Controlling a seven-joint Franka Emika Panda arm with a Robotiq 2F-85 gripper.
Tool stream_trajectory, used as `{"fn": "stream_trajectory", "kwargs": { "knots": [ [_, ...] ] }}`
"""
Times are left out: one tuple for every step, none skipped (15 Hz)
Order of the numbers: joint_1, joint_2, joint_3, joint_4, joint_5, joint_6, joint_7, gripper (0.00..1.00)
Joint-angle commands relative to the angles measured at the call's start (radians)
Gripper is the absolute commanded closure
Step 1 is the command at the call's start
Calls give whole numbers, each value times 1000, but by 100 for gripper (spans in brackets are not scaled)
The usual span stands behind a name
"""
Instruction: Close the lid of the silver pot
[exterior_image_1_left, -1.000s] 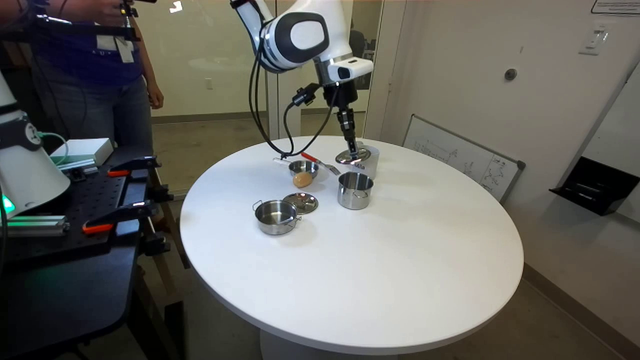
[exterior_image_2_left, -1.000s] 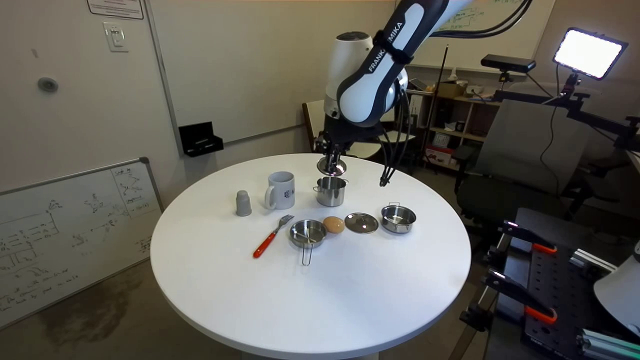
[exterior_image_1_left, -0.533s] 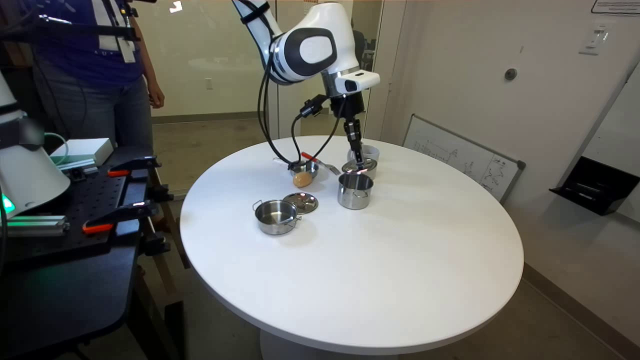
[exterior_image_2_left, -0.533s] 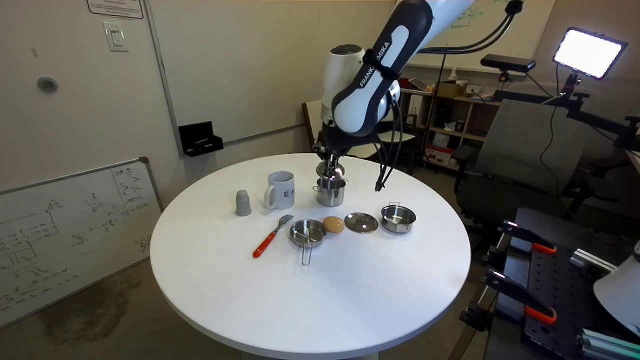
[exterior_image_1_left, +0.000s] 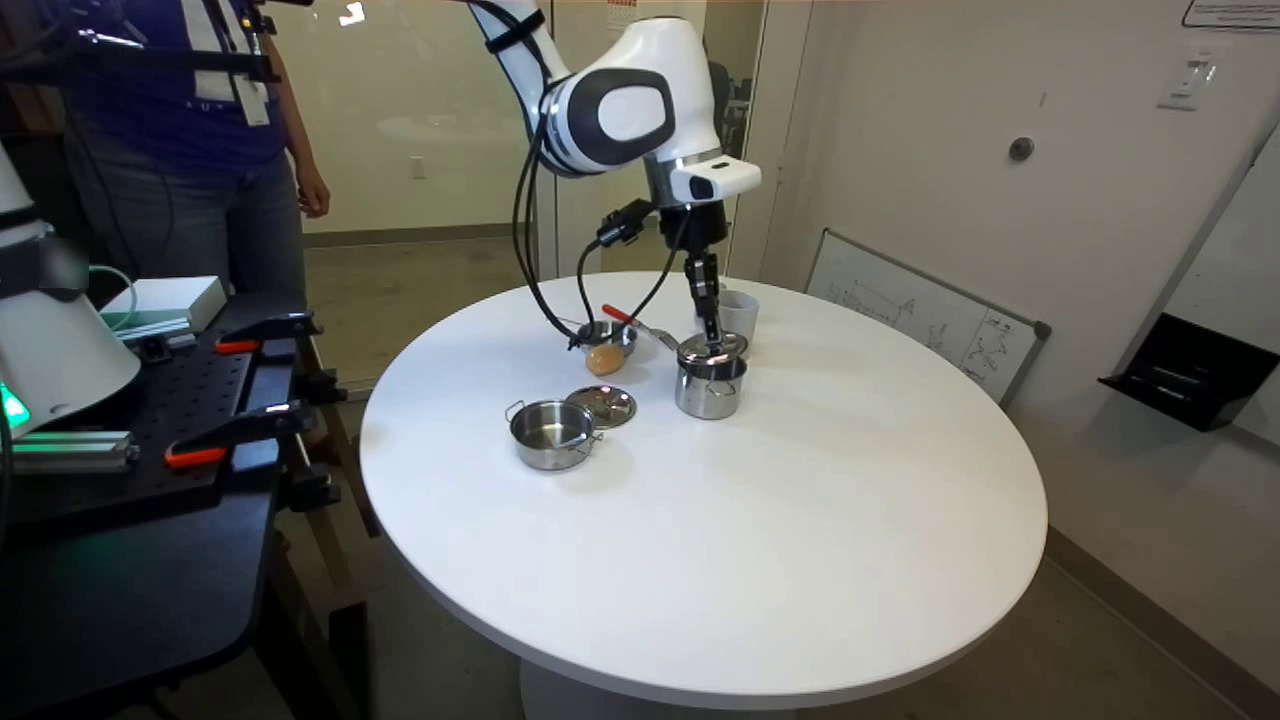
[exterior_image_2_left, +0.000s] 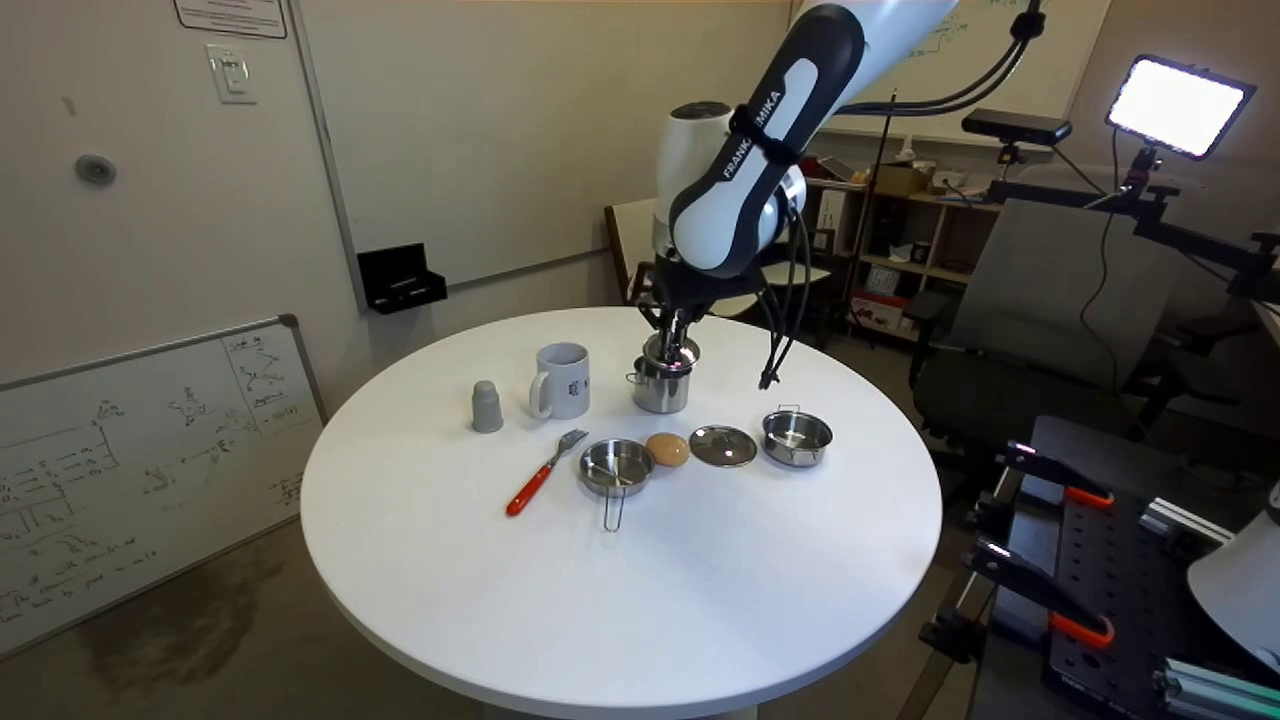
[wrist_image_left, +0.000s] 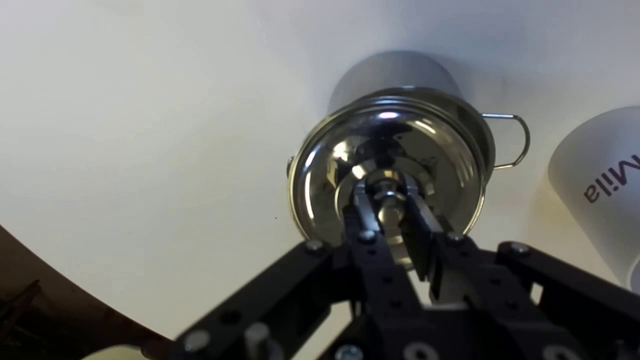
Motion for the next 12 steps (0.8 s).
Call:
{"fn": "stream_trajectory", "kwargs": {
  "knots": [
    [-53,24,45,38,46,-28,-61,95],
    [-62,30,53,44,54,-28,-71,95],
    [-69,36,60,51,62,-28,-82,95],
    [-75,40,65,57,68,-28,-91,95],
    [-78,45,69,64,75,-30,-100,95],
    [-81,49,73,69,81,-32,-108,95],
    [-83,53,77,76,86,-33,-116,95],
    [-85,57,79,82,90,-35,-122,95],
    [-86,62,80,90,92,-37,-126,95],
    [-87,67,82,97,93,-40,-131,95],
    [-89,71,85,104,94,-44,-135,95],
    [-90,75,87,110,94,-49,-137,95]
  ]
}}
